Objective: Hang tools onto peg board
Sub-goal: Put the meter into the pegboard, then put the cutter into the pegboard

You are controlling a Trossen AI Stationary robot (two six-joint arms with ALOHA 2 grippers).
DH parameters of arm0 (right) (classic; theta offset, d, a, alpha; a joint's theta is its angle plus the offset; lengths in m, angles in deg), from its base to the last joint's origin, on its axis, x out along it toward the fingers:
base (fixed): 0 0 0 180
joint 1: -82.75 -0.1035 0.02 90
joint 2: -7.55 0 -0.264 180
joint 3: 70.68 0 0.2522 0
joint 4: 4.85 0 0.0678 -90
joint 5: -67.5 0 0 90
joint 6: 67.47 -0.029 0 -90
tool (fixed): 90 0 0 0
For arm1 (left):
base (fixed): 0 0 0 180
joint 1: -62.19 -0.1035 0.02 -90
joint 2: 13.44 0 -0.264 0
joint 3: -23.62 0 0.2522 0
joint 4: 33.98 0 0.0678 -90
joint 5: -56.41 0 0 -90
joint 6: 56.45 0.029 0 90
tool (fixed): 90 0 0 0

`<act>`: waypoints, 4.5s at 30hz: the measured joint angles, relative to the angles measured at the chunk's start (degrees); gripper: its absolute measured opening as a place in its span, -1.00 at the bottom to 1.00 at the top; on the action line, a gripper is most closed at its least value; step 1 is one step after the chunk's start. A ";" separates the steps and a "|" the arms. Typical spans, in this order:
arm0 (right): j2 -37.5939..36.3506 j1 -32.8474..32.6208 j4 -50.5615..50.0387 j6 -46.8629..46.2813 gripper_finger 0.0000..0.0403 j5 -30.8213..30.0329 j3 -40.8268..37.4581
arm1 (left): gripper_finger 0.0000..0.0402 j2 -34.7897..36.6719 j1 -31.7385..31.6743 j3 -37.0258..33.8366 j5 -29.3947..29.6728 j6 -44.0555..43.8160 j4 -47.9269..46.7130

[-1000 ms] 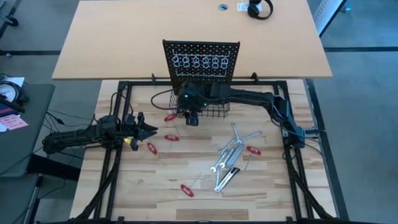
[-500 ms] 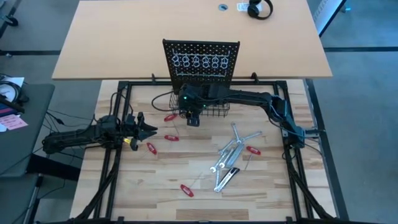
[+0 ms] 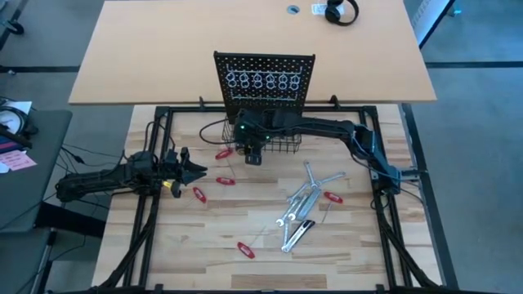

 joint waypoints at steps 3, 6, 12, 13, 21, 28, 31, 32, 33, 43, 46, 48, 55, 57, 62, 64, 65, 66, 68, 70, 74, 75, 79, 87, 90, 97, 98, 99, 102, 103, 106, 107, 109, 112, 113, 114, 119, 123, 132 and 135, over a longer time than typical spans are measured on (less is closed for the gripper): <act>1.70 0.04 0.00 1.09 0.21 1.24 0.00 | -0.62 0.00 0.01 0.00 0.02 0.01 0.04; 1.93 0.02 -0.02 1.65 0.21 1.21 0.03 | -0.62 0.00 -0.02 0.00 0.01 -0.19 0.03; 2.15 -0.54 1.58 2.73 0.21 1.20 0.07 | -0.62 -0.09 0.01 0.00 0.02 -0.30 0.13; 1.97 -0.53 1.52 2.74 0.21 1.25 0.09 | -0.62 -0.11 -0.02 0.00 0.00 -0.29 0.00; 1.69 -0.55 1.32 2.94 0.21 1.61 0.09 | -0.62 -0.26 0.01 0.00 0.02 -0.30 0.02; 1.62 -0.61 1.24 2.73 0.25 1.65 0.09 | -0.62 -0.26 -0.01 0.00 0.02 -0.30 0.00; 1.59 -0.64 0.99 2.93 0.30 2.21 0.09 | -0.62 -0.26 0.01 0.00 0.02 -0.30 0.02; 1.58 -0.60 0.89 3.03 0.31 3.07 0.09 | -0.62 -0.26 0.00 0.00 0.02 -0.30 0.01; 1.55 -0.50 0.75 3.30 0.32 4.33 0.09 | -0.62 -0.26 0.00 0.00 0.02 -0.30 0.00; 1.32 0.06 1.30 4.37 0.36 7.89 0.13 | -0.62 -0.26 0.01 0.00 0.02 -0.30 0.02; 1.29 0.06 1.76 4.42 0.37 7.83 0.39 | -0.62 -0.26 0.00 0.00 0.02 -0.30 0.01; 1.17 0.06 1.79 4.42 0.37 7.82 1.03 | -0.62 -0.26 0.00 0.00 0.02 -0.30 0.02; 0.97 -0.19 1.09 4.44 0.37 7.66 6.68 | -0.62 -0.26 -0.02 0.00 0.02 -0.29 0.00; 0.97 -0.62 -0.66 5.39 0.37 7.49 9.00 | -0.62 -0.26 -0.01 0.00 0.02 -0.27 0.02; -2.86 -4.40 -7.96 8.21 0.35 5.83 11.10 | -0.62 -0.26 0.01 0.00 0.00 -0.27 0.00; -5.50 -6.41 -11.25 7.56 0.33 5.55 10.14 | -0.62 -0.26 0.01 0.00 0.00 -0.27 0.02; -6.90 -7.39 -12.11 6.42 0.32 5.55 8.87 | -0.62 -0.26 -0.01 0.00 0.01 -0.32 0.01; -8.14 -8.38 -12.86 5.14 0.30 5.50 7.33 | -0.62 -0.26 0.00 0.00 0.00 -0.46 0.00; -10.90 -10.45 -14.07 3.13 0.26 5.29 2.79 | -0.62 -0.26 0.01 0.00 0.00 -0.86 0.04; -13.82 -12.69 -13.72 0.76 0.22 4.13 -3.50 | -0.62 -0.26 0.01 0.00 0.01 -1.64 0.02; -22.68 -17.90 -7.85 -5.34 0.12 1.48 -20.23 | -0.62 -0.26 -0.01 0.00 0.00 -3.38 0.02; -25.25 -19.25 -5.16 -7.92 0.09 0.80 -24.75 | -0.62 -0.26 -0.02 0.00 0.00 -3.38 0.02; -34.74 -24.59 5.41 -22.61 -0.02 -1.67 -42.64 | -0.62 -0.26 0.00 0.00 0.01 -3.20 0.01; -42.13 -30.85 20.43 -35.46 -0.11 -1.62 -65.24 | -0.62 -0.26 0.01 0.00 0.00 0.28 0.02; -42.03 -30.79 21.05 -33.50 0.00 -1.36 -66.56 | -0.62 -0.26 0.01 0.00 0.00 0.37 0.02; -41.52 -28.68 13.45 -22.39 0.42 -0.85 -66.66 | -0.62 -0.26 -0.02 0.00 0.01 0.38 0.01; -40.79 -28.21 12.66 -20.14 0.46 -0.86 -66.66 | -0.62 -0.26 -0.01 0.00 0.01 0.39 0.02; -39.75 -27.82 12.12 -17.47 0.48 -0.90 -66.66 | -0.62 -0.26 -0.02 0.00 0.03 0.38 0.01; -35.90 -27.55 12.90 -10.16 0.49 -0.88 -66.68 | -0.62 -0.26 0.01 0.00 0.02 0.34 0.02; -34.75 -27.57 13.22 -8.27 0.48 -0.86 -66.68 | -0.62 -0.26 0.01 0.00 0.02 0.34 0.00; -31.41 -27.62 13.12 -6.24 0.44 -0.83 -66.63 | -0.62 -0.25 0.00 0.00 0.02 0.30 0.01; -30.43 -27.56 13.02 -6.21 0.43 -0.88 -66.64 | -0.62 -0.26 0.01 0.00 0.02 0.29 -0.01; -29.11 -27.59 12.98 -6.25 0.39 -0.88 -66.63 | -0.62 -0.26 -0.01 0.00 0.02 0.27 0.01; -28.03 -27.67 12.95 -6.54 0.32 -0.86 -66.49 | -0.62 -0.24 0.00 0.00 0.02 0.23 0.02; -27.67 -27.67 12.98 -6.95 0.28 -0.86 -66.44 | -0.62 -0.26 -0.02 0.00 0.02 0.21 -0.01; -27.44 -27.67 12.97 -7.50 0.22 -0.83 -66.37 | -0.62 -0.25 -0.02 0.00 0.01 0.20 0.01; -27.71 -27.76 12.45 -10.47 -0.18 -0.44 -66.44 | -0.62 -0.26 0.01 0.00 0.02 0.18 0.02; -27.98 -27.69 11.06 -12.89 -0.33 -0.45 -65.72 | -0.62 -0.26 0.00 0.00 0.02 0.18 0.00; -28.02 -27.10 2.27 -14.63 -0.33 -2.12 -54.03 | -0.62 -0.25 0.01 0.00 0.01 0.04 0.02; -28.88 -25.61 2.91 -12.45 -0.33 -6.34 -50.25 | -0.62 -0.26 0.01 0.00 0.02 -0.38 0.02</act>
